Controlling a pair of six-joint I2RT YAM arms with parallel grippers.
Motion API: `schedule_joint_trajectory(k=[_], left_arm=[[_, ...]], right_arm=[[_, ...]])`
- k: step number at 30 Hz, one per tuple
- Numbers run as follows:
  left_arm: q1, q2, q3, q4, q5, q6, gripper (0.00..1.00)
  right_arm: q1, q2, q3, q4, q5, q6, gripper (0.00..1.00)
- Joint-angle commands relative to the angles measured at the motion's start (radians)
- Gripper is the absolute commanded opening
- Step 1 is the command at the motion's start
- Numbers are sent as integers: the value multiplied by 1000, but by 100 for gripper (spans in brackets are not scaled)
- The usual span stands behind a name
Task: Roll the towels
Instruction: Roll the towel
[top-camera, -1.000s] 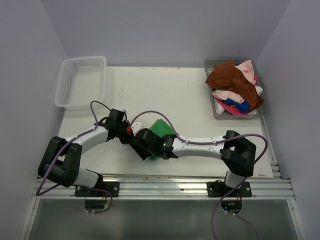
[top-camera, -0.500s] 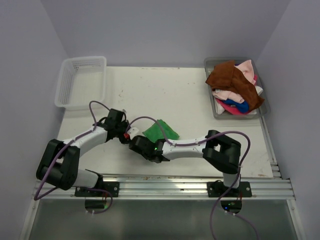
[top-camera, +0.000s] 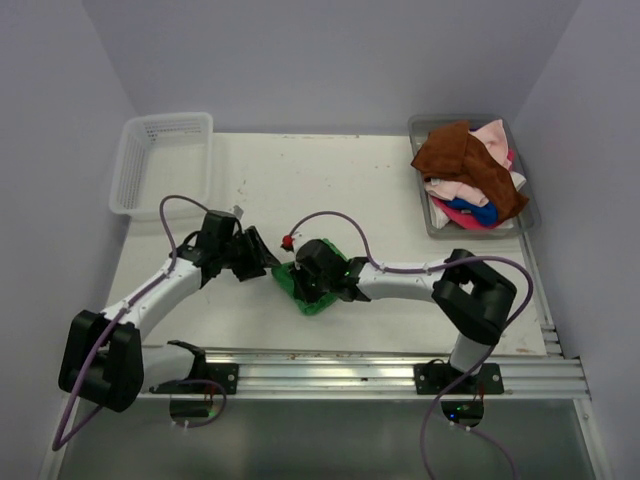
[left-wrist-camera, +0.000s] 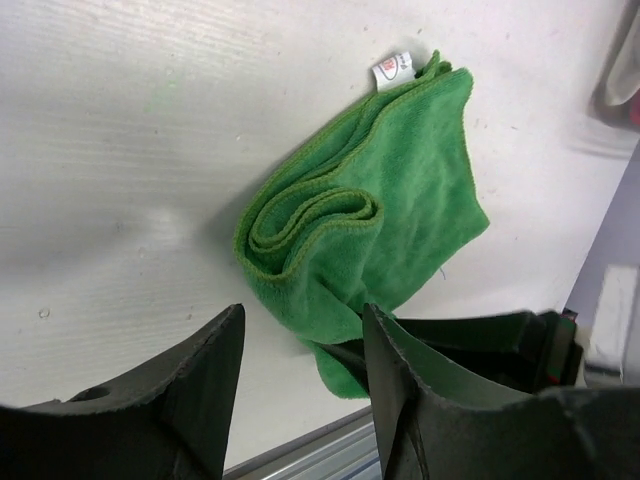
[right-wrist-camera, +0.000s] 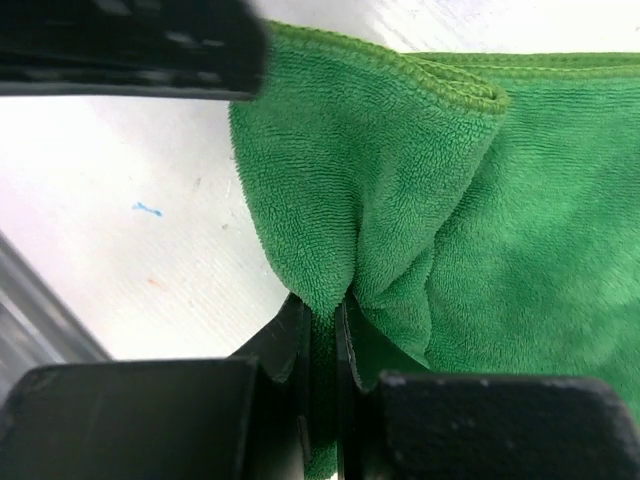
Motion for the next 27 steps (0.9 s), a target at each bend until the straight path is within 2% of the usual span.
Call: schedule_joint_trajectory(k=[1, 4, 8, 11, 18, 27], left_arm=[[10, -35, 36, -9, -5, 14, 54], [10, -46, 1, 5, 10, 6, 49], [10, -67, -46, 63, 56, 8, 35], [8, -92, -82, 98, 101, 13, 31], [-3, -118, -105, 150, 147, 25, 29], [-26, -37, -111, 247, 165, 37, 20]], right_arm=[[-57, -37, -35, 96, -262, 95, 0], [-97, -33, -52, 133, -362, 155, 0], [-156, -27, -97, 225, -488, 247, 0], [-196, -19, -135, 303, -550, 305, 0], [-247, 38, -212, 512, -653, 430, 0], [-278, 85, -261, 668, -718, 531, 0]])
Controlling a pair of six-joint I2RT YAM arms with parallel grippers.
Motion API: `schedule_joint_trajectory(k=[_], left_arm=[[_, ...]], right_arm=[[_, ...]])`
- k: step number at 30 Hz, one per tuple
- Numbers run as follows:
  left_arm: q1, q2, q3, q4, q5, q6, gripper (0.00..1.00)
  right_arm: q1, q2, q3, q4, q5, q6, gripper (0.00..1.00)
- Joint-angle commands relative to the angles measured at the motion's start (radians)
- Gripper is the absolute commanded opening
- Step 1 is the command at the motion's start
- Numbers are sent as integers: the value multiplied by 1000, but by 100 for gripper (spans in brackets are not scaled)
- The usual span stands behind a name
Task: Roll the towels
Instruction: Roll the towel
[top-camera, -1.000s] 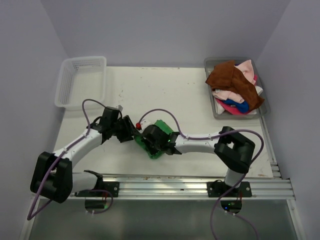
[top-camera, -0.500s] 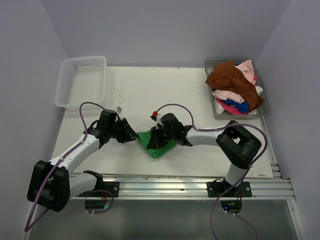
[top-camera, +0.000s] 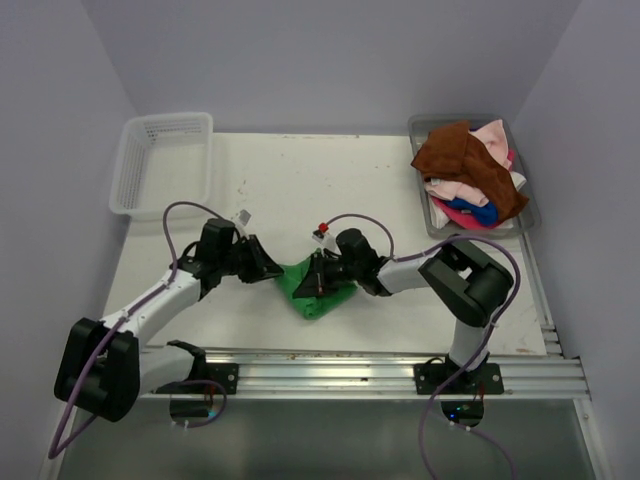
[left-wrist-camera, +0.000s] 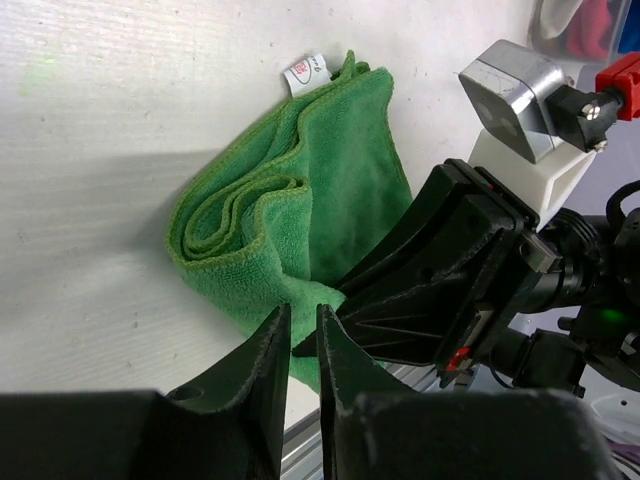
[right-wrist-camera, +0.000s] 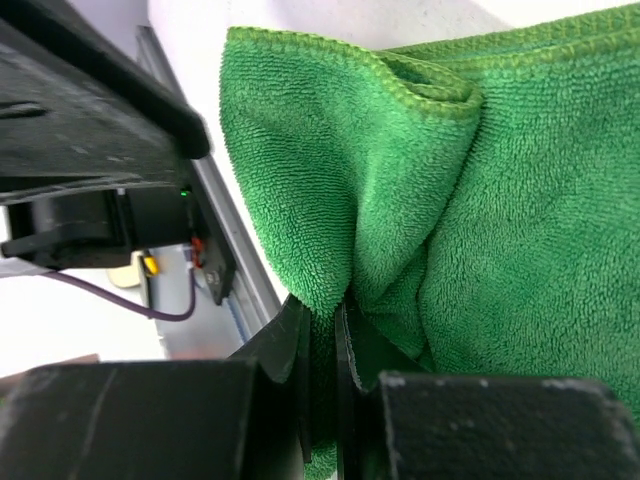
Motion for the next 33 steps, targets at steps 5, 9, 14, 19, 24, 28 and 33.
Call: schedule_joint_trajectory(k=[5, 9, 14, 19, 24, 28, 33], left_arm=[[-30, 94, -3, 141, 42, 22, 17], [-45, 101, 6, 151, 26, 20, 18], [-53, 154, 11, 187, 24, 22, 18], [-71, 239, 2, 257, 22, 20, 18], [-96, 320, 6, 302, 18, 17, 17], [-108, 383, 23, 293, 3, 25, 15], [-120, 447, 49, 245, -16, 48, 14]], right_arm=[[-25, 19, -31, 146, -78, 86, 0], [-30, 18, -37, 153, -83, 87, 0], [-33, 27, -42, 172, -90, 104, 0], [-36, 36, -51, 184, -86, 110, 0], [-36, 33, -63, 161, -68, 98, 0], [-37, -20, -62, 54, -17, 20, 11], [-14, -190, -24, -291, 188, -137, 47]])
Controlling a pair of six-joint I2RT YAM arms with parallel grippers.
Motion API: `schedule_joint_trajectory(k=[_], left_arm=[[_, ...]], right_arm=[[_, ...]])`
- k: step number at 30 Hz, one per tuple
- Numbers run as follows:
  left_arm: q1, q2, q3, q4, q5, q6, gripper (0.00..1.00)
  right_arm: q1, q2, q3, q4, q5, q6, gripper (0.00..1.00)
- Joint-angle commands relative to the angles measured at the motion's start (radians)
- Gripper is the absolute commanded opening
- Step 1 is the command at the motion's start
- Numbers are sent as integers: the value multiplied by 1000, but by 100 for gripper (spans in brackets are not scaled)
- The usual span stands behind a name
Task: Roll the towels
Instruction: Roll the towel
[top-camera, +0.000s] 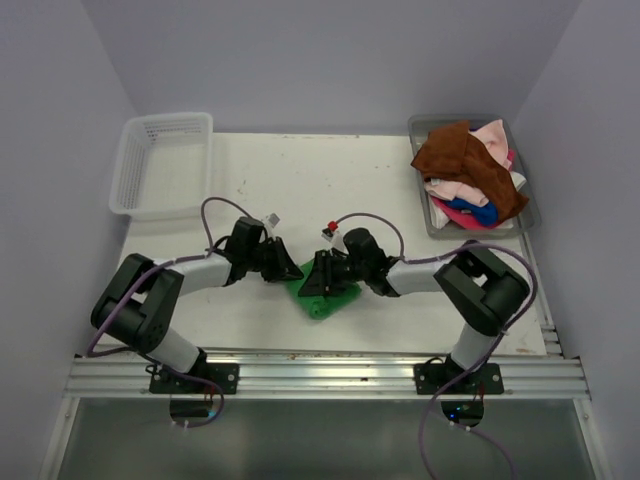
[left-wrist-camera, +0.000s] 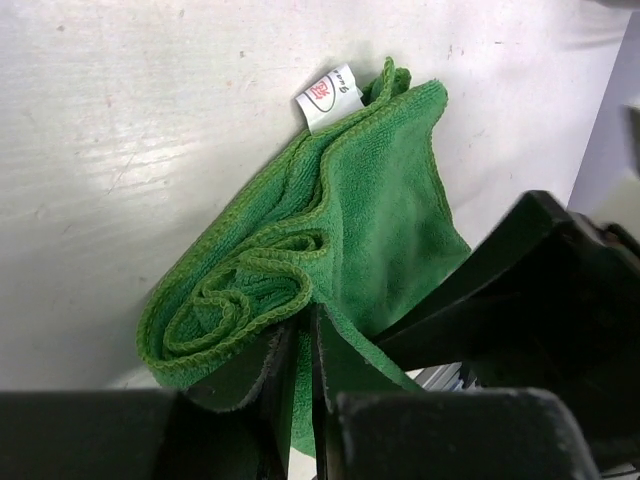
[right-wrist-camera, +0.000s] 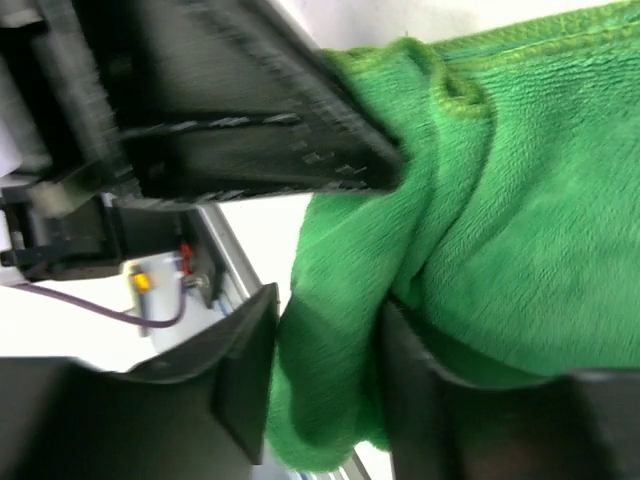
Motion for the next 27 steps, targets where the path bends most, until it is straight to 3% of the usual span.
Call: schedule_joint_trajectory(k=[1, 7, 9, 10, 13, 21, 27], left_arm=[[-16, 64, 8, -54, -55, 54, 14], [-18, 94, 34, -81, -52, 80, 14], [-19, 96, 39, -120, -49, 89, 14], [-21, 94, 40, -127, -49, 92, 14], [-21, 90, 40, -132, -49, 95, 14], [-25, 90, 37, -129, -40, 94, 14], [-27, 77, 40, -132, -35, 95, 14]], right_arm=[[22, -151, 39, -309, 197, -194, 52], [162, -320, 158, -679, 576, -372, 54], [247, -340, 207, -752, 744, -404, 44], [277, -346, 223, -767, 792, -430, 33], [364, -333, 272, -780, 889, -475, 22], [424, -208, 378, -794, 891, -530, 20], [424, -144, 369, -797, 941, -535, 16]])
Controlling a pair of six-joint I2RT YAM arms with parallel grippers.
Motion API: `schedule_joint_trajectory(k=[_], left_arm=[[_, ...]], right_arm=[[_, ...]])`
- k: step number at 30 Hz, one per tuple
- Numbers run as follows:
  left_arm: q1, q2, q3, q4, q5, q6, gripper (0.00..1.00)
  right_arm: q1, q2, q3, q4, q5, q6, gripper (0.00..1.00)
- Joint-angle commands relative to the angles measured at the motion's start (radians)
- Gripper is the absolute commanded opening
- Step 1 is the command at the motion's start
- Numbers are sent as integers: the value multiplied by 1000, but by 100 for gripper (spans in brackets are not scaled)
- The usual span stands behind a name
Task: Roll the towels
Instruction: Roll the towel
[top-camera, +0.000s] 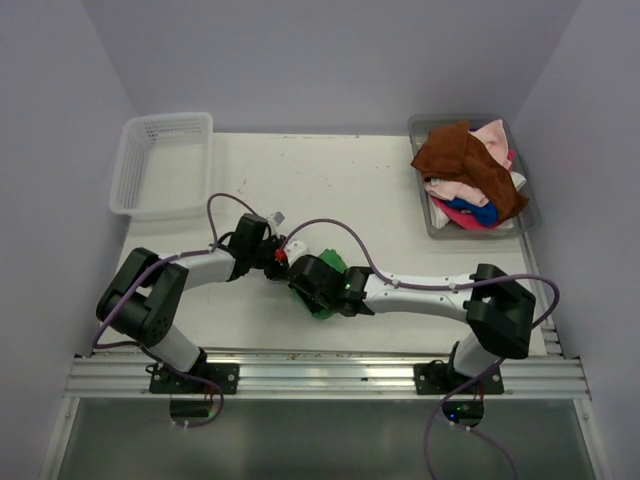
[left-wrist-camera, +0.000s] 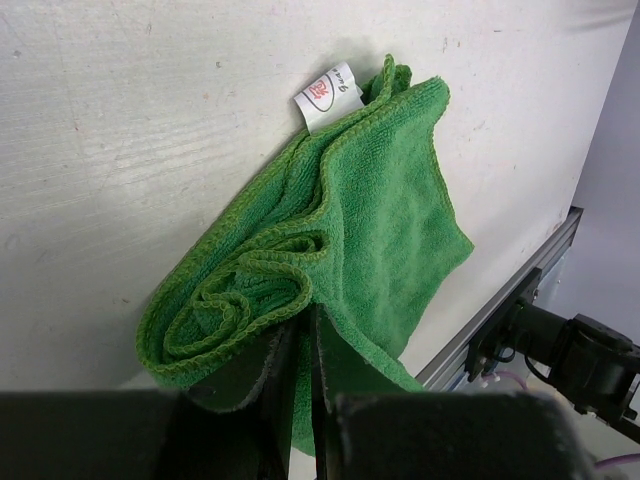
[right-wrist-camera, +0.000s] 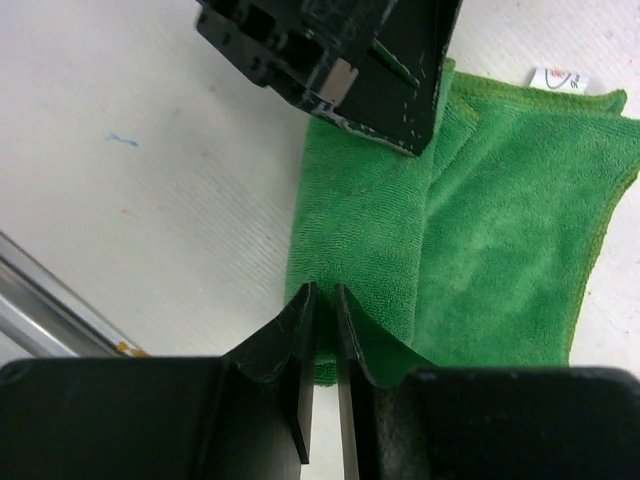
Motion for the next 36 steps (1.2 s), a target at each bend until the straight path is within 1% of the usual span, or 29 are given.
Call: schedule_joint_trajectory(k=[1, 7, 15, 20, 24, 27, 28, 31, 36], left_arm=[[-16, 26, -12, -110, -62, 59, 14], [-19, 11, 12, -130, -62, 62, 14], [-27, 27, 29, -127, -56, 65, 15], [-36, 55, 31, -110, -48, 63, 14], [-39, 52, 34, -109, -48, 63, 14], [-42, 57, 37, -109, -47, 62, 14], [-44, 55, 37, -110, -47, 62, 14], [-45, 57, 38, -113, -45, 62, 15], [-47, 55, 37, -116, -48, 65, 14]], right_arm=[[3, 16, 16, -25, 94, -19, 16], [-9, 39, -42, -28, 122, 33, 13], [-8, 56, -171, 67, 90, 159, 8], [-2, 14, -170, 50, 76, 153, 8], [32, -46, -108, 0, 149, 104, 9], [61, -51, -52, -29, 211, 64, 16], [70, -45, -38, -32, 222, 55, 21], [81, -1, 4, -43, 263, 19, 28], [101, 64, 57, -46, 283, -30, 41]])
